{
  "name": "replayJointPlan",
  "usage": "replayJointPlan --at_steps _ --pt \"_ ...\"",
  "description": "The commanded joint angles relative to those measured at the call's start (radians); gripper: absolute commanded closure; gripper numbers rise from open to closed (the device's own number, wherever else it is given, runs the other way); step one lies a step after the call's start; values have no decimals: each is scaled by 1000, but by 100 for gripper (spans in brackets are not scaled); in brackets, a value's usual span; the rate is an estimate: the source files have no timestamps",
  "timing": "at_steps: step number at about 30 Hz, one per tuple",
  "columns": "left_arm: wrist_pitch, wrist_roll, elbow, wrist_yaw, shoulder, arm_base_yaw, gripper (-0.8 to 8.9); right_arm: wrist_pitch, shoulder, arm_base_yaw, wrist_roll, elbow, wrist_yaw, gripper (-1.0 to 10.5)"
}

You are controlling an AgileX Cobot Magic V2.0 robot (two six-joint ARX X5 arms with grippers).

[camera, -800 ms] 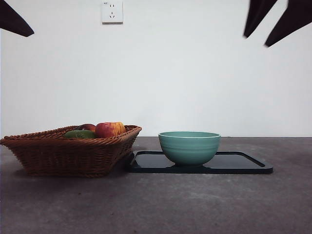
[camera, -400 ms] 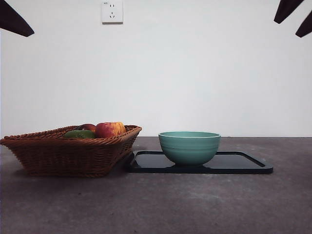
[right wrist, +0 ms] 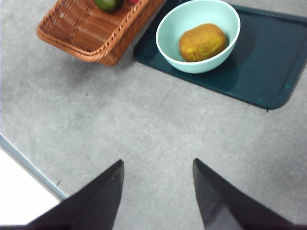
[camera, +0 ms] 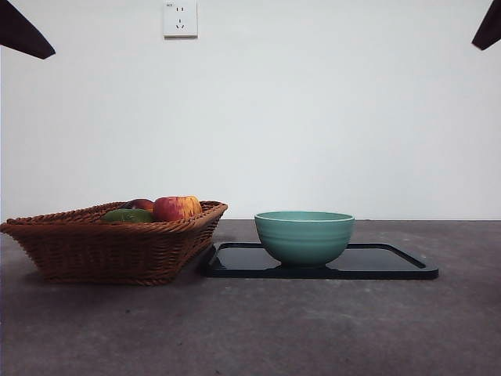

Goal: Pick up the wifruite, put it on the bowl, pick up the plate, put it on desk

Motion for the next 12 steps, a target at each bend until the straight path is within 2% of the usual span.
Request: replayJointPlan --at_steps 1,12 --pt "12 8 7 6 5 -5 438 14 -18 5 -12 2 -3 717" --pt "11 8 7 6 5 -5 438 6 -31 5 -11 2 -6 717"
